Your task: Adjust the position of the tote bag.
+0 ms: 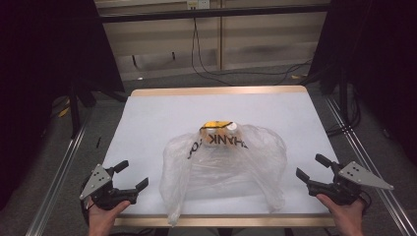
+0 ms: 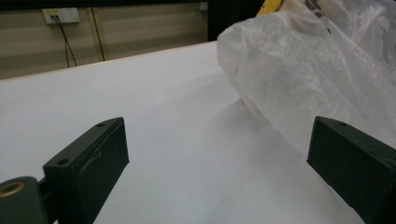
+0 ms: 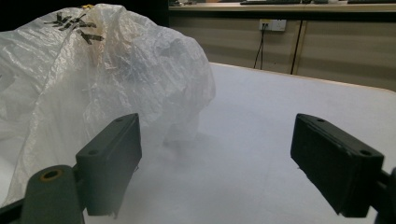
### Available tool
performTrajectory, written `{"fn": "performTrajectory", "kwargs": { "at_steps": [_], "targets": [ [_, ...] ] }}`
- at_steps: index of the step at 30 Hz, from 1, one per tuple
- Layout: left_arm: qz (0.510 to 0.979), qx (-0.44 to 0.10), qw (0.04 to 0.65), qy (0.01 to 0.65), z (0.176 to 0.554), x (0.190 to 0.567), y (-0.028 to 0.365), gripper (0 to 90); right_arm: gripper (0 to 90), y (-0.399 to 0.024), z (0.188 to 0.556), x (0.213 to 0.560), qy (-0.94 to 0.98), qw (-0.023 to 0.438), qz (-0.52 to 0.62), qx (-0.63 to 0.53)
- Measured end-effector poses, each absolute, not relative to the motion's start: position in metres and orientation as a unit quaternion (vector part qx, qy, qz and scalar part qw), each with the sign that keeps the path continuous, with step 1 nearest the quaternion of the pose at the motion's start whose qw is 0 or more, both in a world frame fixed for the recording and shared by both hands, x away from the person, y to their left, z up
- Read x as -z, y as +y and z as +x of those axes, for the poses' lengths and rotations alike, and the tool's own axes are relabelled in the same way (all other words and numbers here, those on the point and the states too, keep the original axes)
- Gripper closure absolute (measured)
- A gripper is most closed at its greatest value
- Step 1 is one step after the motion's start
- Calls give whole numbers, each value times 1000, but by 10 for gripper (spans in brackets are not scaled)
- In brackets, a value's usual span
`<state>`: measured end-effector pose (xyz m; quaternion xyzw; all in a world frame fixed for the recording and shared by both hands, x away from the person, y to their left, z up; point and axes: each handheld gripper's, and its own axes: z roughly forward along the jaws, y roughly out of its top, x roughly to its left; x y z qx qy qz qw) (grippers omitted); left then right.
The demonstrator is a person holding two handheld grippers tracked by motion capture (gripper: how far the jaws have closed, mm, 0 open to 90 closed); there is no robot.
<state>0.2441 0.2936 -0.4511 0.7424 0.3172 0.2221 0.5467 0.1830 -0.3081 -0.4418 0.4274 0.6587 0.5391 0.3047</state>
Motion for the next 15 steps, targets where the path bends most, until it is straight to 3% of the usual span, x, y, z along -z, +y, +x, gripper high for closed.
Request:
{"fn": "performTrajectory", "kwargs": {
  "at_steps": [8,15],
  "targets": [
    [752,-209,543,309,244,449,290,64,229,-308,183,442,671,285,429,-534],
    [762,-197,540,299,240,447,284,135,283,-308,183,440,683,258,428,-532]
  ]
}}
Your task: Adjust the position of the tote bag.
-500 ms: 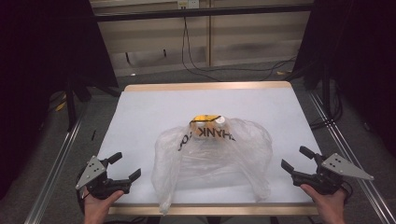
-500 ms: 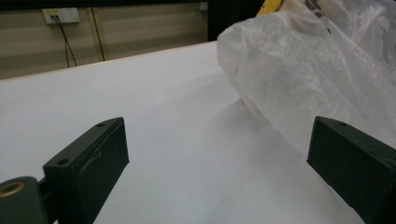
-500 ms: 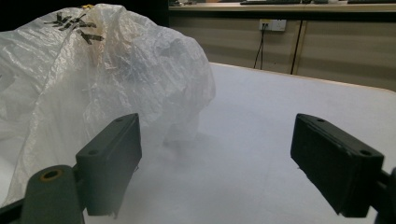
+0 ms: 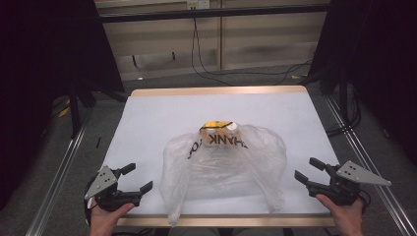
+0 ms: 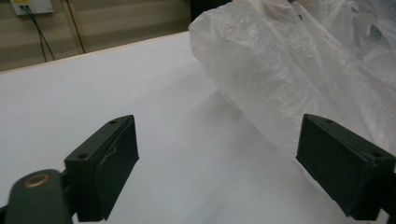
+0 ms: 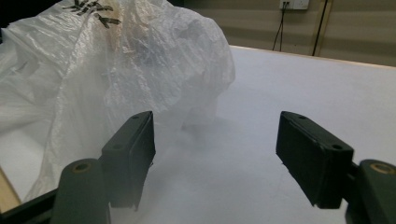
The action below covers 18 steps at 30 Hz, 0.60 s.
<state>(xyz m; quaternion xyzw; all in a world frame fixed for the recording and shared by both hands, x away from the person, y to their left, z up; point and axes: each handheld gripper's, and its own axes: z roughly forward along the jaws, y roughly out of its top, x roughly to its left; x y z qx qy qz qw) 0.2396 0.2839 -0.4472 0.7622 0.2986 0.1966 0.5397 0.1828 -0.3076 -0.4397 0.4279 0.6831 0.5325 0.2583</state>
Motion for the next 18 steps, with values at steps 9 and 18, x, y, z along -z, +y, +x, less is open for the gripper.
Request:
{"fn": "performTrajectory", "kwargs": {
  "at_steps": [9,18],
  "targets": [
    [772,-175,540,285,231,443,280,232,388,-298,176,435,709,230,402,-532],
    [793,-140,537,250,218,441,266,341,472,-282,160,432,738,198,370,-528]
  ]
}}
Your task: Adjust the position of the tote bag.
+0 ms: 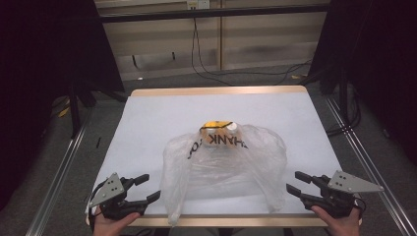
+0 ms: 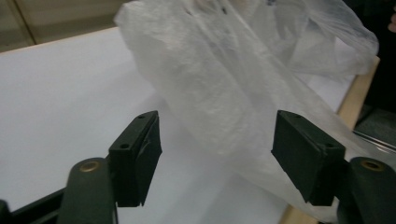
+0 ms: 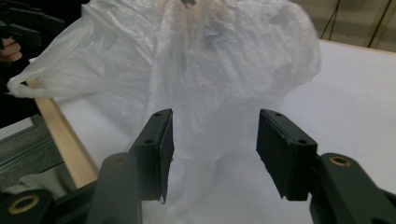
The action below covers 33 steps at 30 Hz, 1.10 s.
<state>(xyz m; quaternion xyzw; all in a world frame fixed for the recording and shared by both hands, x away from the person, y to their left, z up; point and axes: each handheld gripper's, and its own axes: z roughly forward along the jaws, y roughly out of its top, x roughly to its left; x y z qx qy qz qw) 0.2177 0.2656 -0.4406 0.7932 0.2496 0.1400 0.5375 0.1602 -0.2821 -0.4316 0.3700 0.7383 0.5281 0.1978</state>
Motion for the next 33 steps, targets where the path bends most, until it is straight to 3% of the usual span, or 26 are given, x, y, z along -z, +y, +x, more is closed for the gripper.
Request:
{"fn": "performTrajectory", "kwargs": {
  "at_steps": [11,20,33],
  "targets": [
    [811,-107,531,221,198,440,249,454,408,-268,153,440,775,157,351,-501],
    [844,-64,507,164,186,441,235,630,412,-259,158,447,803,121,333,-480],
    [863,-34,481,148,187,447,225,616,464,-243,167,455,840,89,306,-440]
  ]
}}
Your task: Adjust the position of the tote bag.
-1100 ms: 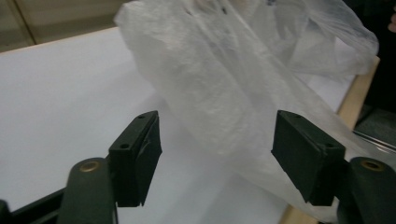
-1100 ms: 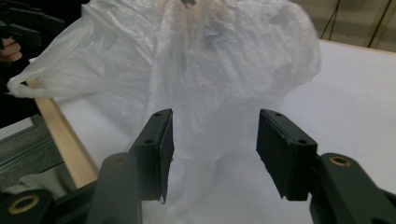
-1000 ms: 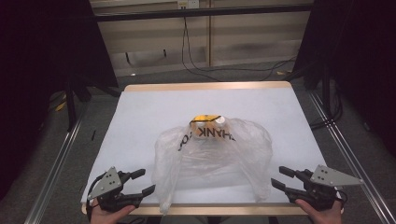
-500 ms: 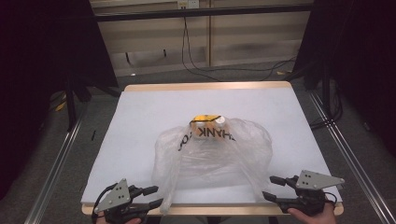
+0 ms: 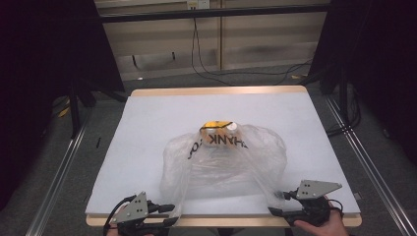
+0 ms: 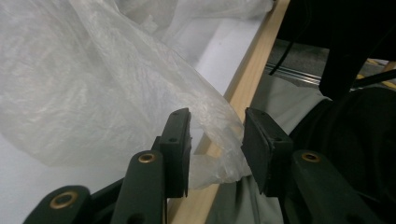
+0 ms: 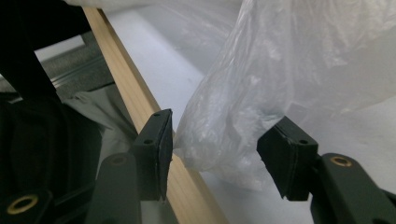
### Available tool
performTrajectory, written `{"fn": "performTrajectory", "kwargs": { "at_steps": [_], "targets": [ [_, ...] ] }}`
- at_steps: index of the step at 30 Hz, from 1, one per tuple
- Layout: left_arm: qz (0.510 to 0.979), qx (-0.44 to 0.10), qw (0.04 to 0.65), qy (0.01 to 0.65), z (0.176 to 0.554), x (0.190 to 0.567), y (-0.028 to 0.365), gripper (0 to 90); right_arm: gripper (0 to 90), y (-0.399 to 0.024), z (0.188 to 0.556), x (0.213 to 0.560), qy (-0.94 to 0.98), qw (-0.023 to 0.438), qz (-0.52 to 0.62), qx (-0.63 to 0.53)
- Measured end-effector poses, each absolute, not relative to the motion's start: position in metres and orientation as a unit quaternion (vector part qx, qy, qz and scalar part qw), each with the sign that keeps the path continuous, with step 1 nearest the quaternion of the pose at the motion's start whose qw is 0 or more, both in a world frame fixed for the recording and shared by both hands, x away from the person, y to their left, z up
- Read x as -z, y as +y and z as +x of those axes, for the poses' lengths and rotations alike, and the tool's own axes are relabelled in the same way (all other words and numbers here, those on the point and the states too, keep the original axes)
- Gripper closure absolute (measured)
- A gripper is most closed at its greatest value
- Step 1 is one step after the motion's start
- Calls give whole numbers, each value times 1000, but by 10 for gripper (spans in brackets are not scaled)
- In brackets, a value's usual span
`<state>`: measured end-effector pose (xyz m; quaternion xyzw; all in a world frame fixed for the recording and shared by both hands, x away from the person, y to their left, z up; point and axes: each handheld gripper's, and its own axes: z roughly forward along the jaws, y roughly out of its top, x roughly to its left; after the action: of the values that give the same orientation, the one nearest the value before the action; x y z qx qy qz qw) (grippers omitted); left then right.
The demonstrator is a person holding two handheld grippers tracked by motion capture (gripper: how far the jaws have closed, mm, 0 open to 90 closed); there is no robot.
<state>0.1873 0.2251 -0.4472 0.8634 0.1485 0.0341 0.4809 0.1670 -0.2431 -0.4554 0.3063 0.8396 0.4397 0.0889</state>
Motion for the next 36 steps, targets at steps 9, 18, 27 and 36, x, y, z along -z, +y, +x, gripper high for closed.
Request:
{"fn": "performTrajectory", "kwargs": {
  "at_steps": [9,18,27,36],
  "targets": [
    [880,-32,452,144,189,452,217,481,482,-234,173,459,851,82,292,-429],
    [896,-25,422,135,191,456,209,508,747,-234,174,459,849,77,296,-432],
    [912,-24,387,132,195,460,204,635,849,-235,174,458,847,71,290,-441],
    [894,-30,422,149,196,454,211,846,856,-237,173,455,840,80,291,-450]
  ]
}}
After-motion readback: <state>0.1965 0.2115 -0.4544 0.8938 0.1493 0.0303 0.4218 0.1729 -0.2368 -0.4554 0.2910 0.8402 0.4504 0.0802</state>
